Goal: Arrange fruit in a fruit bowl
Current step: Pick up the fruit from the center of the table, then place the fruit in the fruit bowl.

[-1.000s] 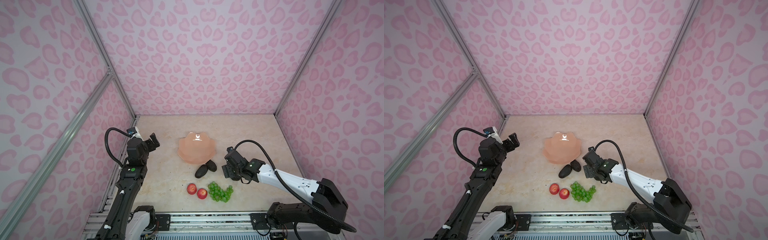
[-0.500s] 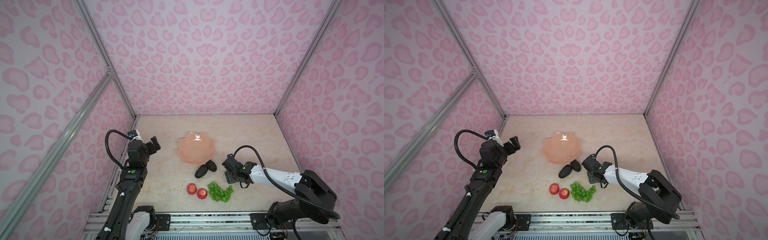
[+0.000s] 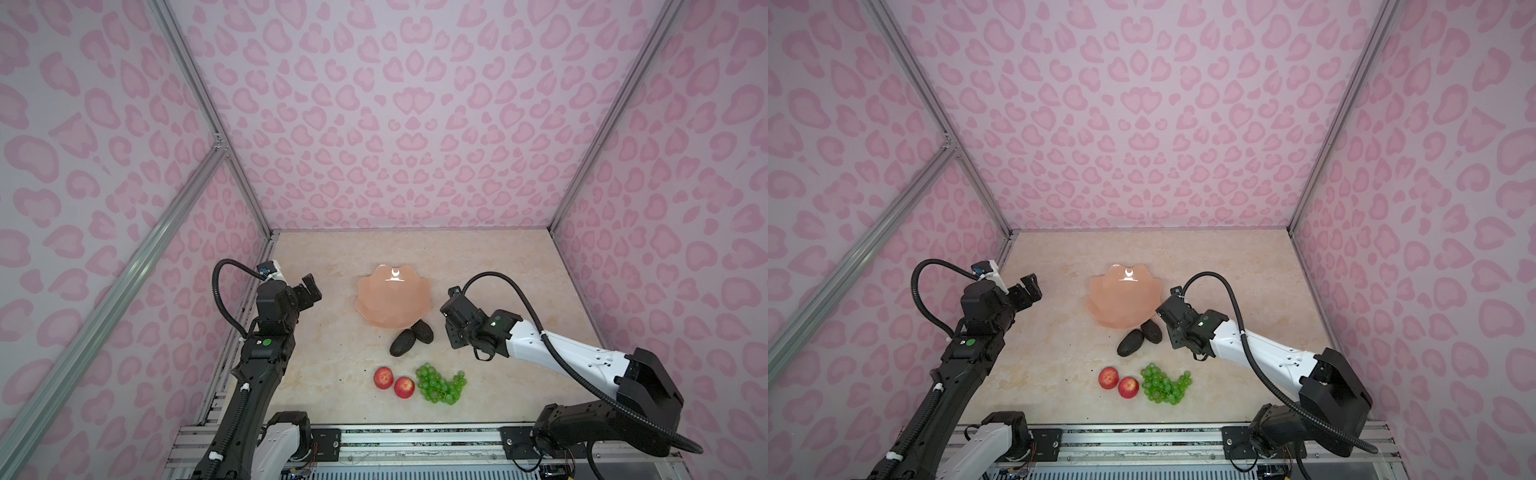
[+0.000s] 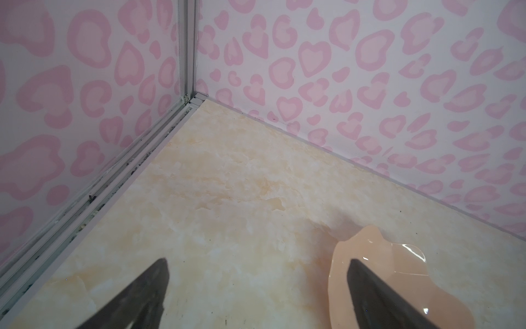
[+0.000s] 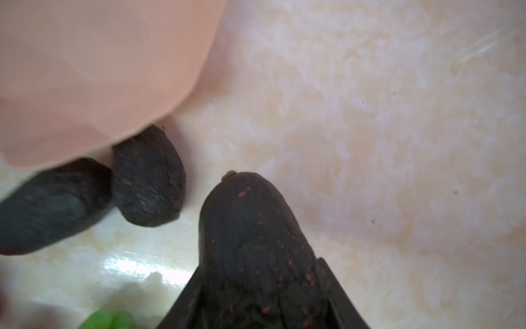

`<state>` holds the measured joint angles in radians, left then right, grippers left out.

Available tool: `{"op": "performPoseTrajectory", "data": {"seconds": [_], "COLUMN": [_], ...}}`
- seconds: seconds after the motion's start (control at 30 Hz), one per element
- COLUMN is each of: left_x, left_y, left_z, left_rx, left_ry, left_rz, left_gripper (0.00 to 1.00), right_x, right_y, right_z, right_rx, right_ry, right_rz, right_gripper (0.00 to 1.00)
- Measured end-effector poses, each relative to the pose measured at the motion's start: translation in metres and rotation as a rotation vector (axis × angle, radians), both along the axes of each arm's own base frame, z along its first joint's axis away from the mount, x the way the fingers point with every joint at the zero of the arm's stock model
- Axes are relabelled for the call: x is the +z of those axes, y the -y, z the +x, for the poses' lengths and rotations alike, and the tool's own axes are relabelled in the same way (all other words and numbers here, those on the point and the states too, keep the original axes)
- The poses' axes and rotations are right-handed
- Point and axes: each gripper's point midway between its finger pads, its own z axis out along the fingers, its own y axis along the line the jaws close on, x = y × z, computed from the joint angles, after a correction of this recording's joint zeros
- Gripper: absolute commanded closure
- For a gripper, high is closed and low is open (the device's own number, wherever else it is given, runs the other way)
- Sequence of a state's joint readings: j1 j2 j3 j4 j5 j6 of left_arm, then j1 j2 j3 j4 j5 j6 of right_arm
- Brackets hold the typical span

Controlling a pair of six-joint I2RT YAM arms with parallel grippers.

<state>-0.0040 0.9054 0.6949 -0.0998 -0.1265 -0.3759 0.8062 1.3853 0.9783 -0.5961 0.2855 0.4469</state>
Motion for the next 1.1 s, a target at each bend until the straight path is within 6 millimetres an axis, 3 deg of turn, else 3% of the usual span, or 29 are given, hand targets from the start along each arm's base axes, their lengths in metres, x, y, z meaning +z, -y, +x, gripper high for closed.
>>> {"op": "performPoseTrajectory", "data": {"seconds": [0.1, 0.2, 0.43, 0.67, 0.83, 1.1], "left_x": [-0.004, -0.007, -0.016, -0.029, -0.035, -0.052], "left_y": [0.003, 0.005, 0.018, 0.028, 0.036, 0.061], "left_z": [-0.006, -0.012, -0.031, -0.043, -0.05, -0.058], "left_rx": [-0.01, -0.015, -0.063, -0.101, -0.134, -0.203], "left_ry": [-0.015, -0.028, -0.062, -0.143, -0.188, -0.26], "left_rz": [-0.016, -0.035, -0.113, -0.164, -0.197, -0.235], "left_gripper": [0.01, 0.01, 0.0, 0.01, 0.02, 0.04], "right_x": [0.036, 0.055, 0.051, 0.0, -0.043, -0.079], "right_y": [-0.023, -0.058, -0.133, -0.167, -0.164, -0.158], "right_z": [0.021, 0.043, 0.087, 0.11, 0.116, 0.125], "right_rx": [0.03, 0.085, 0.211, 0.265, 0.251, 0.212], "right_ry": [0.067, 0.092, 0.05, -0.033, -0.105, -0.143], "right_rz": [0.055, 0.117, 0.167, 0.152, 0.118, 0.101], "right_gripper": [0.65, 0.65, 0.65, 0.65, 0.61, 0.52]}}
